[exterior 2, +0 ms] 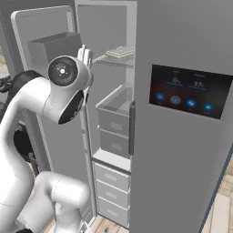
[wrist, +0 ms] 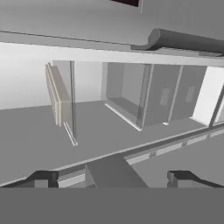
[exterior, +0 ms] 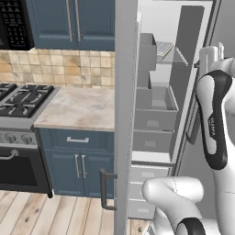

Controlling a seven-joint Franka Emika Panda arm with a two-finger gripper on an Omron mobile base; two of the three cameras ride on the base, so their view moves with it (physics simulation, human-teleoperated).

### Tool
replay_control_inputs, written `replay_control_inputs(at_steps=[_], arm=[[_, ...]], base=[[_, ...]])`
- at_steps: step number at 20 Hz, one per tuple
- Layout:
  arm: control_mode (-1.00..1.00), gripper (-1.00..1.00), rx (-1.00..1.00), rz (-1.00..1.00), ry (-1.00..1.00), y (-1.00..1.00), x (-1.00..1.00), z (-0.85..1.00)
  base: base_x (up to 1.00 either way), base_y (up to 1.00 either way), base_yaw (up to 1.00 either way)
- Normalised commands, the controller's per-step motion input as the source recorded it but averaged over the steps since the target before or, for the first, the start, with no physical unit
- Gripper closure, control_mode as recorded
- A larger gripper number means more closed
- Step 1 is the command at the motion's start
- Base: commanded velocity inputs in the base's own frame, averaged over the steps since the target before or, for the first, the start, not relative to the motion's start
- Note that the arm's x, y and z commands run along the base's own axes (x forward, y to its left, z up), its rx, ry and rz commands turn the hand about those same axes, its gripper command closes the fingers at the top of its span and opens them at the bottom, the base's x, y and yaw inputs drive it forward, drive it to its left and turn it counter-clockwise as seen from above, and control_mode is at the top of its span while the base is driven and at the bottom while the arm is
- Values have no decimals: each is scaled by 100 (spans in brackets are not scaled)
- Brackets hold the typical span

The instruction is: The ice cube tray has been filled with water. Take the tray and place it in the freezer to make ice. Close the freezer door after placing the tray.

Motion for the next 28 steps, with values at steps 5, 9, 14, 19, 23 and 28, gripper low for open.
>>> replay_control_inputs(at_steps=[5,9,14,19,23,28], arm=[[-100,-100,0,0,0,0,-43,0],[-100,-100,0,0,0,0,-28,-2],[100,-100,0,0,0,0,-6,0],[100,-100,0,0,0,0,0,0],[100,-100,0,0,0,0,0,0],[100,-100,0,0,0,0,0,0]], base=[[0,0,0],[0,0,0],[-35,0,0],[-51,9,0],[-47,18,0],[-25,17,-6]])
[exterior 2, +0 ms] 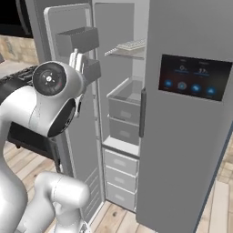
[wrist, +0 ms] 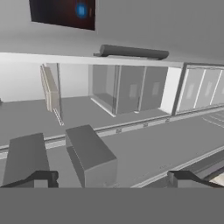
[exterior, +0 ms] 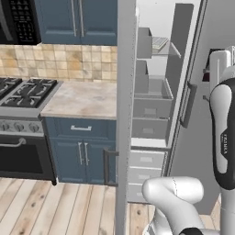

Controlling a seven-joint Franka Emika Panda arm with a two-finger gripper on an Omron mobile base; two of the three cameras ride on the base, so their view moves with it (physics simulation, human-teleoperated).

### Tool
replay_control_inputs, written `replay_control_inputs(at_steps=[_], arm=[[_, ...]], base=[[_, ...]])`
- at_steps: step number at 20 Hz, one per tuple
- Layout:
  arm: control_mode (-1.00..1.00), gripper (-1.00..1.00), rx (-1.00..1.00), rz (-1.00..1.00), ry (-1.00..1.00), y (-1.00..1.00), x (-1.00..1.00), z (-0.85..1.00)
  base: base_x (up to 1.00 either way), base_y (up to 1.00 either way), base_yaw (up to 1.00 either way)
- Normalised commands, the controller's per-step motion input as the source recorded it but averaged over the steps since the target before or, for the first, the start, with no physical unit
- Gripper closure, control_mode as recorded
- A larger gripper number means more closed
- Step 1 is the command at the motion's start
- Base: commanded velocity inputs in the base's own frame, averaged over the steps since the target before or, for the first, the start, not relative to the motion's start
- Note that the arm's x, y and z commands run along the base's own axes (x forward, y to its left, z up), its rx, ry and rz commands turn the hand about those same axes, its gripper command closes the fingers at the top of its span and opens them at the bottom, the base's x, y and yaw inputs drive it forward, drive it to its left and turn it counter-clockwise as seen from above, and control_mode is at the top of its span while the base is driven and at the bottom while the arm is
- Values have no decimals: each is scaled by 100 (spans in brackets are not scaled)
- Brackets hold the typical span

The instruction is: The ice cube tray has been filled with water. Take the tray and place it in the freezer to make ice. Close the freezer door after placing the tray.

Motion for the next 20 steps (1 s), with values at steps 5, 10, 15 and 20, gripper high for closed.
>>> replay_control_inputs(at_steps=[5,10,15,20], arm=[[100,-100,0,0,0,0,0,0],[100,-100,0,0,0,0,0,0],[-100,-100,-1,-2,0,8,0,0],[-100,-100,0,-2,1,8,6,0]], base=[[-2,21,-13],[0,29,-15],[0,17,-7],[0,0,0]])
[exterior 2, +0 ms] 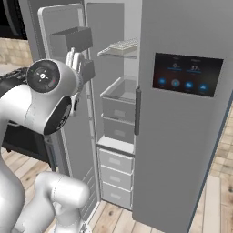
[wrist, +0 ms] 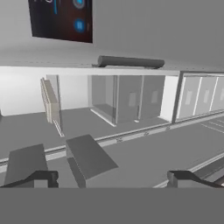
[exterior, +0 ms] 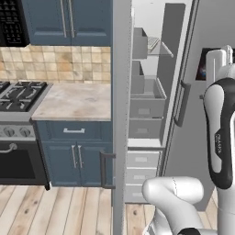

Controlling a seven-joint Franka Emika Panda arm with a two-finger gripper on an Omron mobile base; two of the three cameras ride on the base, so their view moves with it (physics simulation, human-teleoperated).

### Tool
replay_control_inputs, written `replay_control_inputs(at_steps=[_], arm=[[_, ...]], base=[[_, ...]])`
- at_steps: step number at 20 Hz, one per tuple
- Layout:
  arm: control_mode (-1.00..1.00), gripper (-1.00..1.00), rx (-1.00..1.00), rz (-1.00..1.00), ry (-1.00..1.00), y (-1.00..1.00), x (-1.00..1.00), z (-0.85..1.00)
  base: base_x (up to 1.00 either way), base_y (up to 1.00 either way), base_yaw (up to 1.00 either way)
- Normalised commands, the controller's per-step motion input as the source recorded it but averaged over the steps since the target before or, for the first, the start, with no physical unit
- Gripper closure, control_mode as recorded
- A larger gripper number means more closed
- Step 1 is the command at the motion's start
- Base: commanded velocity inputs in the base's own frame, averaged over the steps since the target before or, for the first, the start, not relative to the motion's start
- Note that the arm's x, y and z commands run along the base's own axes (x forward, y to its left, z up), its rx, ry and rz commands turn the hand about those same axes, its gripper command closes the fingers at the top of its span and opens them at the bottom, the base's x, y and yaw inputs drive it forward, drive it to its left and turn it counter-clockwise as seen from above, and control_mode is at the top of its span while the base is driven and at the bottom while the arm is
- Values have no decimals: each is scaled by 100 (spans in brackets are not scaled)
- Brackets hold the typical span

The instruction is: The ice cube tray has been filled with water. Take the tray and place it in the freezer to make ice. Close the freezer door after placing the tray.

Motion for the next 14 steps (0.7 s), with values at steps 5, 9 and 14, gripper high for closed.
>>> replay_control_inputs(at_steps=[5,9,14], arm=[[-100,-100,0,-2,0,8,6,0],[-100,-100,-3,0,0,33,-5,0],[-100,-100,-11,-3,0,62,-13,0]], base=[[0,0,0],[0,0,0],[0,0,0]])
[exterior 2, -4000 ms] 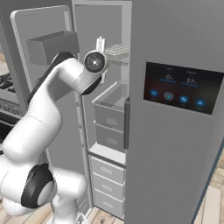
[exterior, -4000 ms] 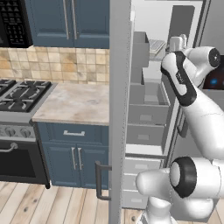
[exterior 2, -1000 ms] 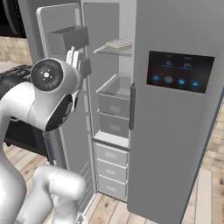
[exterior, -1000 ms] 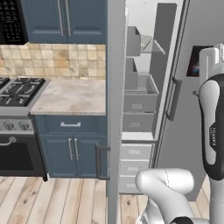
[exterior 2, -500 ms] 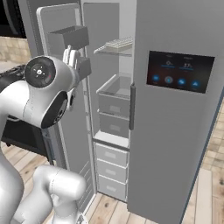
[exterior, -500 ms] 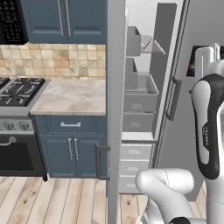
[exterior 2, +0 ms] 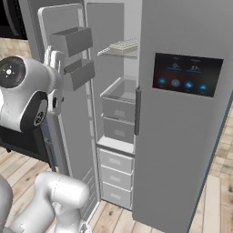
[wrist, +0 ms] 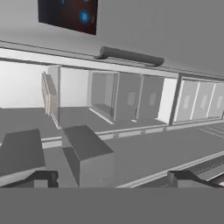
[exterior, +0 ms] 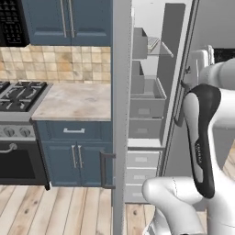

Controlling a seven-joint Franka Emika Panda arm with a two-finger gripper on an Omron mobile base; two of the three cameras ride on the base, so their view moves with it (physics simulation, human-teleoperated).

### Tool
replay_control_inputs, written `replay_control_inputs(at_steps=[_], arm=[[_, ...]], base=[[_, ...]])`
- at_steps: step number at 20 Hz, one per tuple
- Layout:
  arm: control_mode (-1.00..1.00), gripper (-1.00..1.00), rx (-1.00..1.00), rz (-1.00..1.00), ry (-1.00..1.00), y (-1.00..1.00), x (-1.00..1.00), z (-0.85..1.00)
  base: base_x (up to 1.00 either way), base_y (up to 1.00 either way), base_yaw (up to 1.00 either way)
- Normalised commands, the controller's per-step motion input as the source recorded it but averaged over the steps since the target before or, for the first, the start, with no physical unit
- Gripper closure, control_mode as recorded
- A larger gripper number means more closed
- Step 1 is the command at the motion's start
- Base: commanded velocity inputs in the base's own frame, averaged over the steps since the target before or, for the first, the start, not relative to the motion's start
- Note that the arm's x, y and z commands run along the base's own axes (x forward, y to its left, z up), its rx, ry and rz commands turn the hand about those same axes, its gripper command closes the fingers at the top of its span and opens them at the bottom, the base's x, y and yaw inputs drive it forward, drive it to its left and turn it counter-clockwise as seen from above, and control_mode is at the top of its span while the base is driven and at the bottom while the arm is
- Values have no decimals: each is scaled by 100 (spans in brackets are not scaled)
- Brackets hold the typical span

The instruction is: The ice cube tray has been filled with water. Take the tray and place it in the freezer to make ice. Close the freezer door after placing the tray.

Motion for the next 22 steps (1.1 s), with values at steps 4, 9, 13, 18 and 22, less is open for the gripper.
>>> replay_control_inputs(at_steps=[4,9,13,18,22], arm=[[-100,-100,-12,-6,0,77,-6,-6],[-100,-100,-13,-8,1,85,0,-27],[-100,-100,-11,-6,8,72,-5,-25],[-100,-100,-13,1,14,24,-39,-5],[-100,-100,-20,14,28,5,-53,-4]], base=[[0,0,0],[0,0,0],[0,0,0],[0,0,0],[0,0,0]])
